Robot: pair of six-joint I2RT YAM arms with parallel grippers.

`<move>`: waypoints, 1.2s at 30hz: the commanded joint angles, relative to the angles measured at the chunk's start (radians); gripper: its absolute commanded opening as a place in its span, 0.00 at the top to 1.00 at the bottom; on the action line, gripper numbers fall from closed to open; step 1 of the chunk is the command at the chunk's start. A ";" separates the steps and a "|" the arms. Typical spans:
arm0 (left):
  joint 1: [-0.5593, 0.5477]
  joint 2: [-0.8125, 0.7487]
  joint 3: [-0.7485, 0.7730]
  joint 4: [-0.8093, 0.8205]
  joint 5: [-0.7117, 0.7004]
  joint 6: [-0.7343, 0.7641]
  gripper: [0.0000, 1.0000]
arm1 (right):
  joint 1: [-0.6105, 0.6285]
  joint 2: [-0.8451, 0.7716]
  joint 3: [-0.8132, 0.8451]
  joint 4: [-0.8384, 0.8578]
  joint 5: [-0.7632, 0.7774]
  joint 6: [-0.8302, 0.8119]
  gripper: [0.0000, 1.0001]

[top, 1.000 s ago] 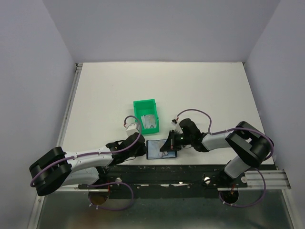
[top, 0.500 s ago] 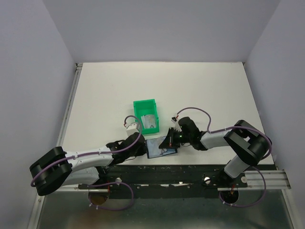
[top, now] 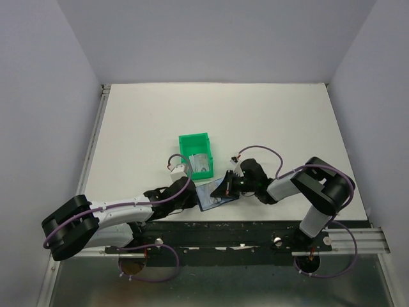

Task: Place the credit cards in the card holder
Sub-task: Insert the credit card into the card holder.

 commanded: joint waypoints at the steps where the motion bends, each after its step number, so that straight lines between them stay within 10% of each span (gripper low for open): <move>1: -0.010 0.035 -0.009 -0.001 0.074 0.000 1.00 | 0.011 0.000 0.005 -0.066 -0.024 -0.063 0.99; 15: -0.010 0.055 0.000 -0.001 0.073 0.001 1.00 | 0.028 -0.029 0.028 -0.121 -0.158 -0.118 0.93; 22: -0.011 0.026 -0.009 -0.002 0.066 -0.005 1.00 | 0.028 -0.250 0.086 -0.533 0.058 -0.245 0.65; 36: -0.010 -0.003 -0.017 -0.014 0.060 0.003 1.00 | 0.028 -0.238 0.234 -0.871 0.199 -0.328 0.61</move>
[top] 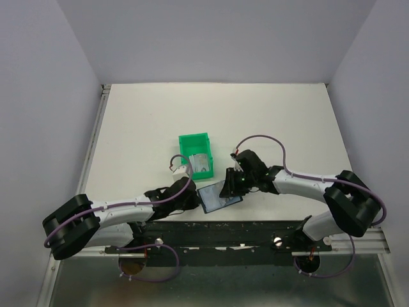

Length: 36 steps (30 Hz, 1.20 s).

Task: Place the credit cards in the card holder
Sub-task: Insert the credit card into the card holder.

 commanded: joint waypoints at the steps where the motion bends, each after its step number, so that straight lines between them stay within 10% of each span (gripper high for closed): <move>1: -0.006 -0.011 -0.019 -0.032 0.016 0.008 1.00 | 0.005 0.037 0.013 -0.074 0.041 -0.020 0.64; 19: -0.007 0.007 -0.011 -0.023 0.023 0.013 1.00 | 0.005 0.030 -0.049 0.052 0.037 -0.034 0.99; 36: -0.007 0.023 -0.009 -0.023 0.024 0.014 1.00 | 0.005 0.061 -0.107 0.282 -0.160 0.008 0.99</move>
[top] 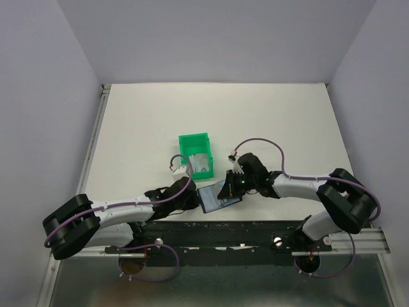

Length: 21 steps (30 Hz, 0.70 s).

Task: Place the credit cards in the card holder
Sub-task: Insert the credit card into the card holder.

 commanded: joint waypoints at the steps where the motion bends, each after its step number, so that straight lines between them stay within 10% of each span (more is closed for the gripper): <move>1: -0.007 0.023 -0.008 -0.024 0.022 0.009 1.00 | 0.007 0.018 -0.015 0.059 -0.066 0.010 1.00; 21: -0.006 0.040 -0.001 -0.019 0.026 0.012 1.00 | 0.007 0.202 -0.064 0.376 -0.186 0.045 0.99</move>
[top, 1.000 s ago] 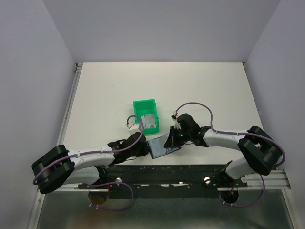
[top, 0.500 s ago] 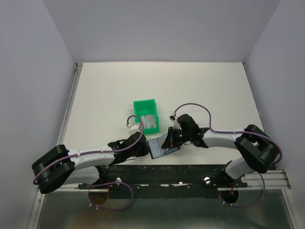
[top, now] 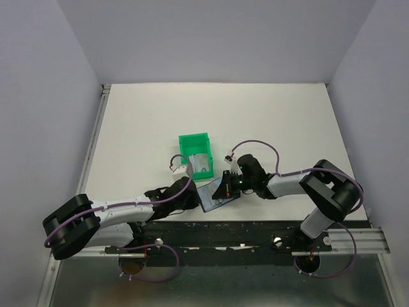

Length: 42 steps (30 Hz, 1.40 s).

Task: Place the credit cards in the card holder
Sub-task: Insert the credit card into the card holder.

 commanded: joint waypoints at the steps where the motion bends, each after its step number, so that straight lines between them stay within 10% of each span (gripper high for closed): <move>1: -0.006 0.038 -0.002 -0.019 0.028 0.010 1.00 | 0.022 0.084 -0.032 0.137 -0.080 0.019 0.99; 7: -0.007 0.044 0.007 -0.021 0.027 0.015 1.00 | 0.022 0.087 -0.039 0.160 -0.092 0.038 0.92; 17: -0.007 0.043 0.006 -0.021 0.027 0.022 1.00 | 0.020 -0.054 0.105 -0.374 0.127 -0.110 0.54; 42: -0.006 0.047 0.000 -0.018 0.031 0.021 1.00 | 0.095 -0.077 0.269 -0.751 0.407 -0.140 0.43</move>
